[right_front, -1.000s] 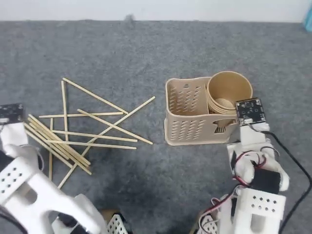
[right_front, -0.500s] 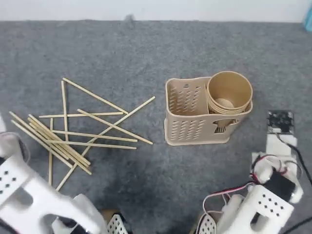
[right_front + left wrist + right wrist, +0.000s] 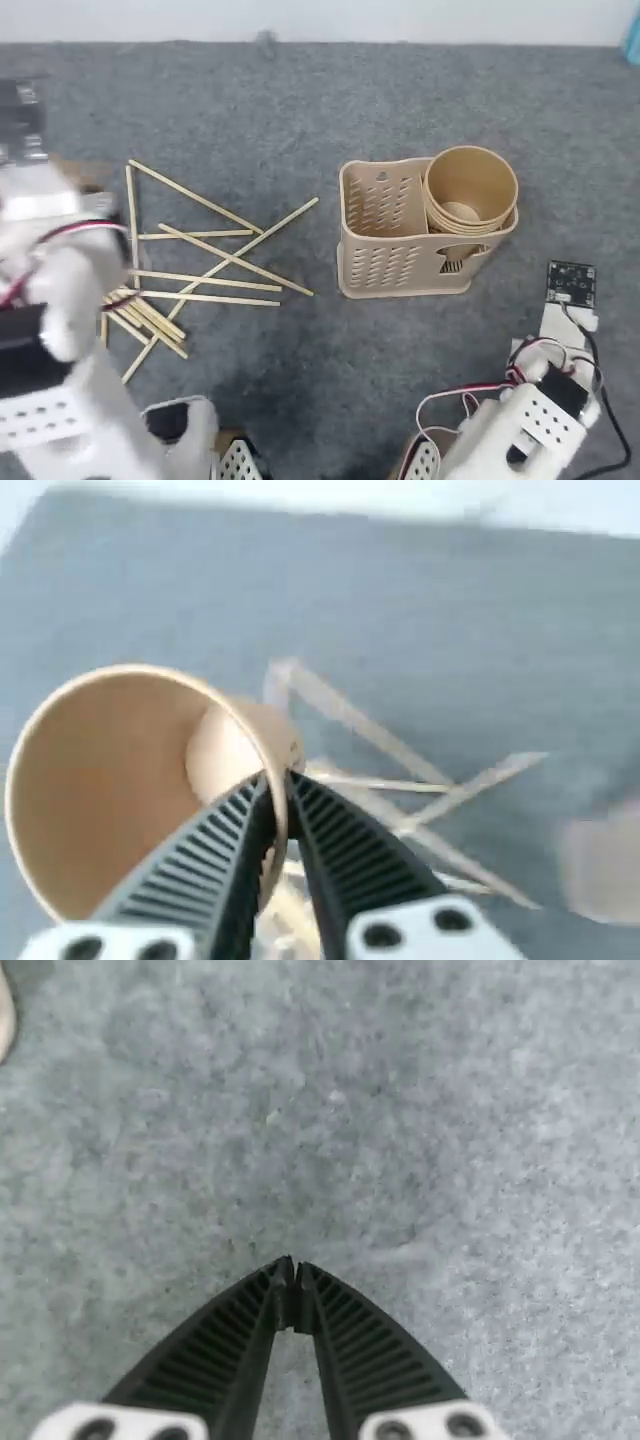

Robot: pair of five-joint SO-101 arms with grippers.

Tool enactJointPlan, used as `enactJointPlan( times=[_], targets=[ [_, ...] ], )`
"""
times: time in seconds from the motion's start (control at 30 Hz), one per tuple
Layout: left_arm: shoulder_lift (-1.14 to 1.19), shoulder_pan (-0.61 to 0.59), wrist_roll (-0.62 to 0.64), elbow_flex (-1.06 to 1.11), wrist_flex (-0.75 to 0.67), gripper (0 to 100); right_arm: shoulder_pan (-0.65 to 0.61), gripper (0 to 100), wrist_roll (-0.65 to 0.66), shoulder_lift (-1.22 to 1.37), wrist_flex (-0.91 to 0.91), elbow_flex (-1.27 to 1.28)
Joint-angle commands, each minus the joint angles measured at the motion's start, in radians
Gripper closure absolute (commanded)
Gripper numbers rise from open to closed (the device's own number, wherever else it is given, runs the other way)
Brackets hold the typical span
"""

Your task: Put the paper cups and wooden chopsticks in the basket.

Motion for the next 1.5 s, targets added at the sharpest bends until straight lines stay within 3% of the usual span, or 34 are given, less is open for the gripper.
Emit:
enactJointPlan(
  times=[0.0,0.17,0.27,0.43,0.57,1.0,1.13,1.47],
  targets=[
    [-0.014,0.362,0.13,-0.041,-0.054,99,0.01,99.1,0.012,-0.016,-0.021,-0.005],
    [-0.011,0.675,0.146,-0.041,-0.242,99,0.005,99.1,0.018,-0.016,-0.019,0.002],
    [0.043,0.858,0.089,-0.059,-0.33,99,0.005,99.1,0.02,-0.016,-0.019,0.003],
    [0.267,1.045,-0.029,-0.203,-0.327,99,0.005,99.1,0.02,-0.016,-0.019,0.005],
    [0.462,1.089,-0.109,-0.394,-0.288,99,0.004,99.0,0.02,-0.016,-0.019,0.005],
    [0.987,1.112,-0.114,-1.095,-0.054,99,-0.022,99.1,0.021,-0.016,-0.018,0.005],
    [1.077,1.149,-0.114,-1.21,0.034,99,-0.022,99.0,0.021,-0.016,-0.018,0.006],
    [1.14,1.192,-0.112,-1.213,0.032,99,-0.022,99.1,0.021,-0.016,-0.018,0.006]
  ],
)
